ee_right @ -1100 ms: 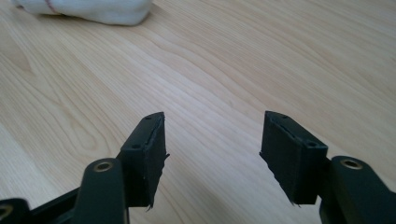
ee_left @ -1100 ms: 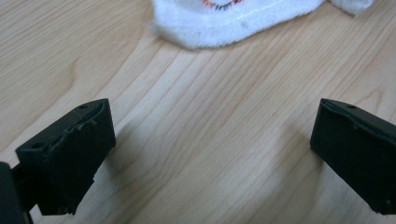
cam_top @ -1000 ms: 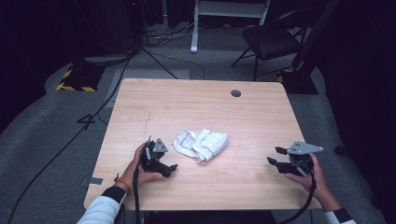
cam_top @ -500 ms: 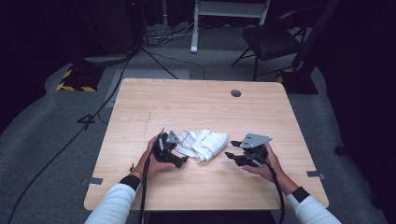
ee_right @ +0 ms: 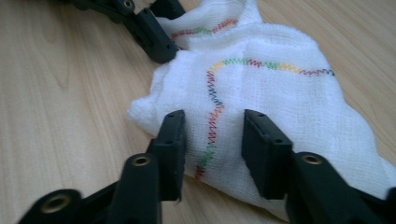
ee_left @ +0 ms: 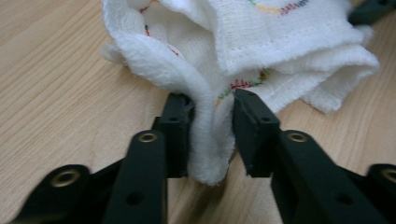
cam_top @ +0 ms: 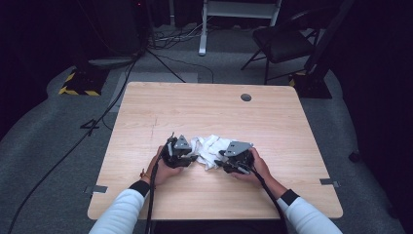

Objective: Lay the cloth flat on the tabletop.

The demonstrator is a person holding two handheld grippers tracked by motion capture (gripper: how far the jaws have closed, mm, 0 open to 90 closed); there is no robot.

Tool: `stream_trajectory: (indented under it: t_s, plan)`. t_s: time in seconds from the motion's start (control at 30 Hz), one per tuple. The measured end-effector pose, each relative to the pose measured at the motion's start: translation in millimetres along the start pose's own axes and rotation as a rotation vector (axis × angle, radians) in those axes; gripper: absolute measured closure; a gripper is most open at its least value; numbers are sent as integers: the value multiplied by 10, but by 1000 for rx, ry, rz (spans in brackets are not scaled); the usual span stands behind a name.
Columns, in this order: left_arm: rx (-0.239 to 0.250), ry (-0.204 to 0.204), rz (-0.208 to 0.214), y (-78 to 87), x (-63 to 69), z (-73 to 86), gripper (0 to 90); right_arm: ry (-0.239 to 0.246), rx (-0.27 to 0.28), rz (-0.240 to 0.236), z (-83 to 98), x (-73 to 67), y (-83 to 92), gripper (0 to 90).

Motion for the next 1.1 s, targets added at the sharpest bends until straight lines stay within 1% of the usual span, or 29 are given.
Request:
stream_trajectory:
  t_s: [0.1,0.17,0.23,0.27,0.33,0.37,0.43,0.47,0.5,0.57,0.6,0.63,0.67,0.77,0.83,0.9,0.97,1.0,1.03,1.07,1.1]
  plan:
    - [0,0,18,18,-13,10,784,0,-4,6,20,34,29,752]
    - [-5,-2,29,35,-23,14,800,-1,6,15,26,62,89,788]
    - [-4,-4,33,45,-23,14,807,-11,20,17,40,101,169,802]
    - [-2,-5,31,59,-20,12,807,-11,20,17,40,101,169,802]
    - [18,-2,37,102,-17,0,812,-21,29,21,68,144,252,814]
    - [32,1,38,154,-20,-12,814,-30,48,33,86,205,345,820]
    - [37,-4,29,190,-24,-13,816,-50,64,43,98,262,430,834]
    - [43,-1,29,205,-24,-12,817,-52,66,54,108,285,467,839]
    - [43,-1,29,205,-24,-12,818,-52,66,54,108,285,467,839]
    - [50,-11,25,264,-19,-15,820,-63,69,81,158,344,554,849]
    - [50,-11,25,264,-19,-15,821,-68,72,89,176,366,586,851]
    - [51,-15,20,285,-20,-15,821,-68,72,89,176,366,586,851]
    - [55,-18,16,320,-23,-8,822,-85,76,110,212,409,661,855]
    - [48,-14,7,360,-54,14,823,-115,85,138,280,484,782,860]
    - [44,-4,-1,381,-75,32,824,-140,86,158,340,541,856,862]
    - [42,-2,-2,387,-87,44,824,-165,92,167,411,605,927,865]
    - [15,7,1,374,-115,103,823,-194,88,174,491,670,974,866]
    - [15,7,1,374,-115,103,823,-194,88,174,491,670,974,866]
    - [-13,8,4,358,-134,145,823,-218,76,178,569,727,994,867]
    - [-13,8,4,358,-134,145,823,-218,76,178,569,727,994,867]
    - [-22,9,6,361,-141,161,823,-226,52,191,642,776,992,868]
Point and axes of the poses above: each handheld gripper's, and its own axes: y roughly backward along the jaws, z roughly out of its underside, x roughly to its right, the point moved 1 cm from there along -y, roughly forward along the jaws, and after that the axes turned 7 degrees about -y, right-handed, at the moved point
